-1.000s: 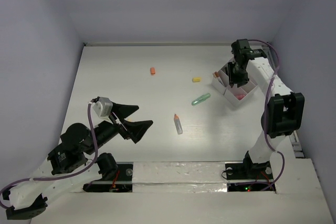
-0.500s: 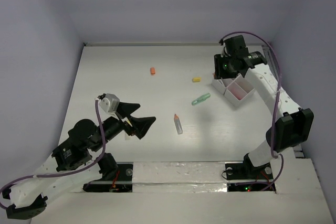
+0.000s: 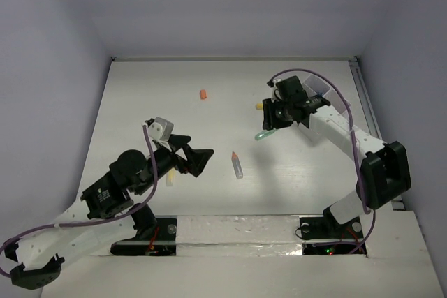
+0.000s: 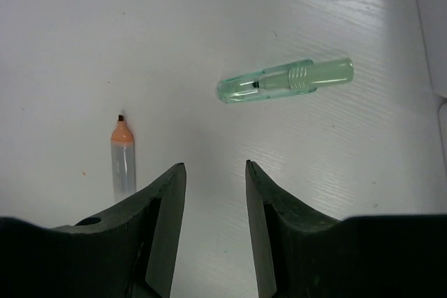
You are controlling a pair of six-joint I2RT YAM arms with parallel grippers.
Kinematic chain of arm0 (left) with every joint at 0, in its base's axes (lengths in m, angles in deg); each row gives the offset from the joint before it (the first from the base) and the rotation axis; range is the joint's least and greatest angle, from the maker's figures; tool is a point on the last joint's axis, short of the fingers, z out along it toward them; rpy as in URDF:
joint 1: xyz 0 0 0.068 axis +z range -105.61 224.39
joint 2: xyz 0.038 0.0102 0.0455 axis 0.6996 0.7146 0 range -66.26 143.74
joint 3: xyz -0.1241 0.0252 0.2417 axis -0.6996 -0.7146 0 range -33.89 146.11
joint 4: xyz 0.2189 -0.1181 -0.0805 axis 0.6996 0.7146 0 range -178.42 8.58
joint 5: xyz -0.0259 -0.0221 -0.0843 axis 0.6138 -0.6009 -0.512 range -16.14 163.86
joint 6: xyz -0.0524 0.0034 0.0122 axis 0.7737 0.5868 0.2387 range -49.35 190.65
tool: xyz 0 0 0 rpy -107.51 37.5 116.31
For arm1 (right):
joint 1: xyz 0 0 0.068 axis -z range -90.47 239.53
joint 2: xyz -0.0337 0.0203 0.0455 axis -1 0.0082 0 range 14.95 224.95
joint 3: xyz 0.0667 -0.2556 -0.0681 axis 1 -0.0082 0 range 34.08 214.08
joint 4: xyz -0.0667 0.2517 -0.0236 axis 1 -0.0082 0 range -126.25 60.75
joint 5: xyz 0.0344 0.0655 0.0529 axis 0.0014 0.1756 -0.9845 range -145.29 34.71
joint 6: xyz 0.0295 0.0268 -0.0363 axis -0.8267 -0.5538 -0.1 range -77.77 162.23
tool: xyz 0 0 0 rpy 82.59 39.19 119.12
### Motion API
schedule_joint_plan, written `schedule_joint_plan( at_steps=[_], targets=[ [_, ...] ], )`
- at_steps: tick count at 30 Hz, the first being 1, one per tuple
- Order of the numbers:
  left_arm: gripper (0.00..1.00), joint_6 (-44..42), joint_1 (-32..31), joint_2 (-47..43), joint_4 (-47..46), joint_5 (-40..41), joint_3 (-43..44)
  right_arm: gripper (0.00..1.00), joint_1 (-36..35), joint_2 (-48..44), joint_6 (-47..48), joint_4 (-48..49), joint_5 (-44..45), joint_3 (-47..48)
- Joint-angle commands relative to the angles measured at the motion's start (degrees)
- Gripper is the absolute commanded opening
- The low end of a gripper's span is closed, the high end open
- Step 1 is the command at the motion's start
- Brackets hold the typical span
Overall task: Sort the stationery into containers
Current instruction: Pick up the pen from the center of the board.
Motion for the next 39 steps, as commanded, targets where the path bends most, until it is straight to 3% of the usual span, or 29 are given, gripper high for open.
schedule_joint_plan(
  at_steps=[1,3,7,10,27,33,36,37,39],
  targets=[
    [0.91,1.91,0.35,2.94,-4.75,-0.21,0.19,0.45,-0.39,0.6,-1.7,7.7,0.95,-2.73],
    [0.86,3.39,0.35,5.31,-6.16,-1.35,-0.25,0.47,-0.39,1.83,-2.75,9.98,3.24,-5.53],
    [0.75,5.33,0.35,8.66,-10.98,-3.46,-2.71,0.65,-0.39,4.73,-4.6,13.06,4.04,-8.61],
    [0.73,6.65,0.35,11.12,-14.68,-5.48,-4.2,0.72,-0.39,6.84,-5.66,15.26,3.78,-9.33],
    [0.71,7.53,0.35,13.85,-18.03,-4.35,-8.24,0.75,-1.45,20.55,-6.62,15.54,8.96,-0.81],
    [0.7,8.15,0.35,13.23,-19.26,-2.06,-9.57,0.68,-4.35,25.21,-5.04,12.02,12.03,4.38],
    [0.69,8.76,0.35,12.88,-19.61,-1.18,-10.18,0.6,-4.96,25.22,-4.6,11.14,14.67,4.39],
    [0.68,9.11,0.35,12.79,-19.96,-1.01,-10.36,0.47,-4.96,24.96,-4.52,10.96,15.72,4.04],
    [0.67,9.64,0.35,12.62,-20.49,-0.48,-11.06,0.46,-4.96,23.47,-4.34,11.22,17.04,2.29]
  ],
)
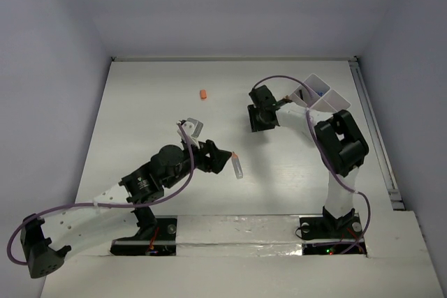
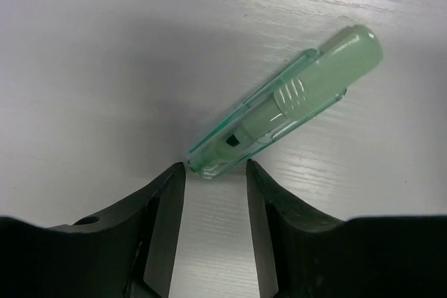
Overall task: Sort the stationery into containers
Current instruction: Pick up the pen from the center of the board.
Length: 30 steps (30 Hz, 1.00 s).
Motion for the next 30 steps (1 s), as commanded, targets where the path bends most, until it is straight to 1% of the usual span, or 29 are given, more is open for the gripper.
schedule_joint_plan(
  at_steps=[1,3,5,6,7,8,10,13,15,19,21,24,28,30],
  targets=[
    [0.66,1.64,0.19,-1.02,-4.45,1.6,-1.18,0.45,-0.62,-0.71,0.36,-2.17,4.39,-2.07],
    [0.66,1.82,0.19,-0.67,-4.8,1.6,-1.36,0.45,-0.62,-2.29,0.36,-2.0,5.63,-3.56],
    [0.66,1.91,0.19,-0.23,-4.89,1.25,-1.1,0.5,-0.62,-3.61,0.1,-1.47,6.95,-6.02],
    [0.66,1.91,0.19,0.12,-4.89,1.25,-1.09,0.54,-0.62,-4.14,0.01,-1.04,6.95,-6.73],
    [0.66,1.91,0.19,0.29,-5.15,1.16,-1.09,0.64,-0.62,-5.45,-0.34,0.54,6.43,-8.04],
    [0.66,2.0,0.19,0.38,-5.42,0.99,-1.18,0.69,-0.62,-5.9,-0.6,1.51,4.6,-8.49],
    [0.66,2.0,0.19,0.65,-5.68,0.98,-1.18,0.74,-0.62,-5.99,-1.57,3.8,2.74,-8.41],
    [0.66,1.91,0.19,0.65,-5.42,0.72,-1.09,0.74,-0.62,-4.5,-3.06,5.82,1.24,-6.65],
    [0.67,2.0,0.19,0.3,-5.33,0.81,-1.53,0.7,-0.62,-2.66,-3.94,7.92,0.89,-5.16],
    [0.67,2.09,0.19,-0.06,-5.51,1.33,-2.15,0.63,-0.62,-0.55,-7.19,11.09,3.87,-4.28],
    [0.67,2.09,0.19,-0.14,-5.51,1.42,-2.24,0.61,-0.62,0.33,-8.25,11.62,7.37,-4.01],
    [0.67,2.09,0.19,-0.23,-5.68,1.51,-2.41,0.62,-0.62,0.95,-9.04,12.5,7.75,-4.19],
    [0.67,1.82,0.19,0.03,-5.42,1.42,-2.33,0.68,-0.62,2.0,-10.71,13.56,5.72,-4.19],
    [0.67,1.82,0.19,0.03,-5.42,1.34,-2.33,0.69,-0.62,2.44,-10.89,13.56,6.33,-4.01]
  ],
)
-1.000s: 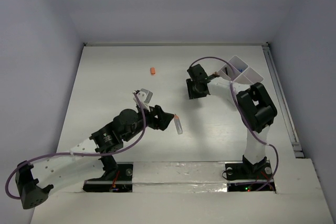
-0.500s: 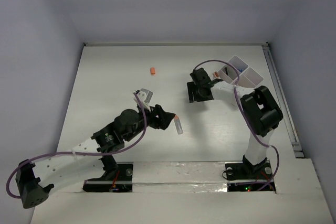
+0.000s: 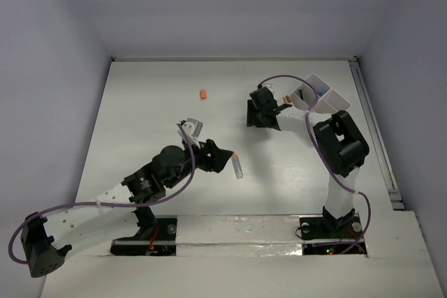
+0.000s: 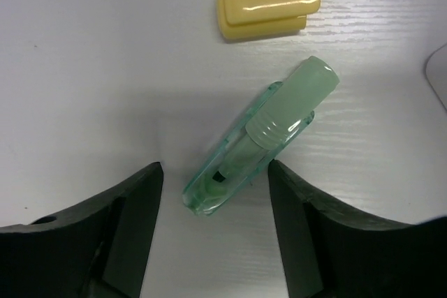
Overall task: Sort the stationery into containers
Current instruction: Pick up the pen from the center of the board, then close the pen cap on the pen.
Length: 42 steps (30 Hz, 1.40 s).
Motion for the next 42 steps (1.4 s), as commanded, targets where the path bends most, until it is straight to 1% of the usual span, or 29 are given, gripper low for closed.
schedule_joint_plan(
  at_steps=[1,3,5,6,7,10,13,15,16,18,19,22,23,24,25,26,28,29,31,33,36,38,42],
  targets=[
    [0.67,0.03,0.19,-0.67,-2.54,0.31,-0.88,0.63,-0.51,2.95,-2.74,0.95,0.3,0.51],
    [0.67,0.03,0.19,-0.75,-2.54,0.31,-0.97,0.57,-0.51,3.3,-2.91,0.95,2.06,-0.1],
    [0.67,0.03,0.19,-0.84,-2.54,0.39,-1.06,0.42,-0.51,3.04,-2.65,0.86,3.29,-0.71],
    [0.67,0.03,0.19,-0.84,-2.62,0.48,-1.15,0.4,-0.51,2.69,-2.65,0.95,3.56,-1.59],
    [0.67,0.12,0.19,-0.76,-2.88,0.57,-1.32,0.31,-0.51,2.42,-2.39,1.12,3.65,-2.12],
    [0.67,-0.23,0.19,0.03,-4.11,0.92,-1.93,0.18,-0.51,0.67,-1.6,1.12,3.47,-3.79],
    [0.67,-0.06,0.19,2.05,-4.91,1.45,-2.2,0.12,-0.51,-3.02,0.68,2.26,2.07,-6.59],
    [0.66,0.47,0.19,3.63,-6.13,1.71,-2.29,0.1,-0.51,-5.74,2.27,2.7,1.19,-8.44],
    [0.66,0.64,0.19,4.07,-6.92,1.71,-2.2,0.07,-0.51,-8.88,3.93,2.53,0.84,-10.37],
    [0.66,1.26,0.71,5.48,-7.89,1.63,-1.94,0.05,-0.51,-12.41,5.08,1.57,-0.3,-12.22],
    [0.66,1.52,0.72,5.92,-8.51,1.54,-1.59,0.04,-0.51,-16.0,5.96,0.08,-0.92,-13.01],
    [0.66,2.84,2.12,8.12,-10.53,0.14,-0.28,0.04,-0.51,-21.29,8.59,-3.43,-6.97,-15.74],
    [0.66,4.23,5.35,10.91,-12.8,-3.7,0.78,0.04,-1.11,-26.88,10.69,-5.27,-17.52,-17.57],
    [0.66,4.68,5.38,10.93,-12.82,-3.73,1.13,0.04,-1.12,-26.93,10.71,-5.47,-17.62,-17.59],
    [0.67,5.3,6.68,11.72,-14.21,-7.22,1.31,0.03,-1.12,-28.24,11.67,-5.56,-19.62,-18.2],
    [0.67,6.0,9.92,12.51,-15.1,-9.43,1.58,0.03,-1.82,-30.95,12.03,-5.3,-22.52,-18.73],
    [0.67,8.8,13.71,15.06,-18.6,-14.87,1.49,0.02,-3.31,-33.34,13.69,-5.12,-24.82,-20.05],
    [0.67,9.86,16.86,16.81,-19.84,-19.07,1.32,0.02,-4.54,-35.35,14.31,-5.03,-27.61,-20.31],
    [0.67,12.14,19.34,18.92,-22.91,-22.26,1.23,0.02,-6.47,-37.55,15.89,-4.59,-29.83,-20.49],
    [0.67,12.77,19.35,20.24,-23.8,-23.07,1.49,0.02,-7.61,-38.26,16.51,-4.68,-30.54,-20.23],
    [0.67,13.91,21.54,22.62,-25.03,-25.87,2.45,0.02,-9.11,-38.62,17.48,-4.41,-31.33,-19.35],
    [0.67,14.7,22.6,24.02,-26.09,-27.98,2.72,0.02,-10.96,-38.45,17.83,-4.06,-30.46,-18.74],
    [0.67,15.58,24.45,24.91,-27.41,-29.04,2.11,0.02,-13.24,-38.18,18.36,-3.71,-28.61,-17.94]
  ],
)
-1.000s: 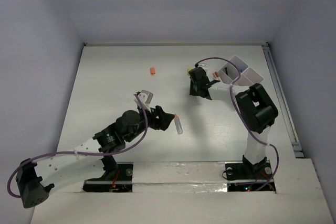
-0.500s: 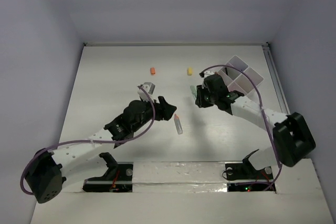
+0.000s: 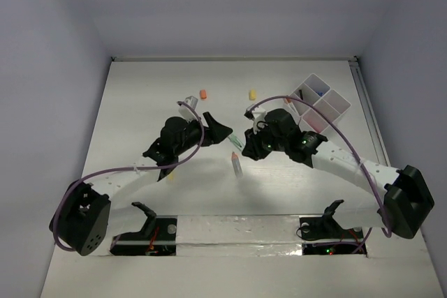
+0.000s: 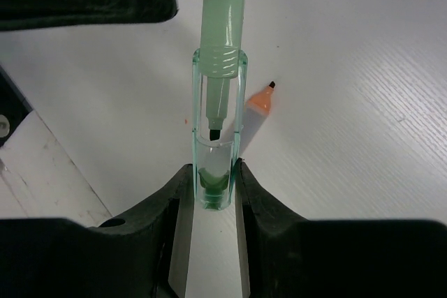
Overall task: Sort the stationery into containers
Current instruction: Close the pen cap on the pen.
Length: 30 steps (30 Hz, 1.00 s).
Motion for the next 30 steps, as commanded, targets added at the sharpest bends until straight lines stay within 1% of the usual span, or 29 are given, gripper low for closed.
schedule_joint_plan(
  at_steps=[1,4,9,11,25,28,30],
  targets=[
    [0.66,1.77,1.13,0.17,-5.77,-3.87,1.93,0.02,-1.58,-0.39,1.99,1.53,0.46,2.06],
    [0.64,1.86,1.13,1.04,-6.12,-4.05,1.49,0.02,-2.11,-0.3,2.07,1.89,1.87,2.23],
    [0.56,2.56,1.66,2.71,-8.14,-4.75,0.35,0.02,-2.63,-1.01,1.9,3.2,3.19,1.88],
    [0.55,2.91,1.66,2.98,-8.93,-4.92,-0.18,0.02,-2.63,-1.1,1.81,3.65,3.54,1.79],
    [0.53,3.44,2.18,5.18,-11.39,-5.36,-0.97,0.0,-2.63,-3.12,0.84,6.37,4.86,0.83],
    [0.49,3.88,2.18,5.53,-12.71,-5.71,-1.15,0.0,-2.63,-3.56,0.49,7.07,4.24,0.56],
    [0.44,4.58,2.18,5.44,-13.94,-6.07,-1.58,0.0,-2.63,-3.3,0.49,7.16,3.19,0.74]
  ],
)
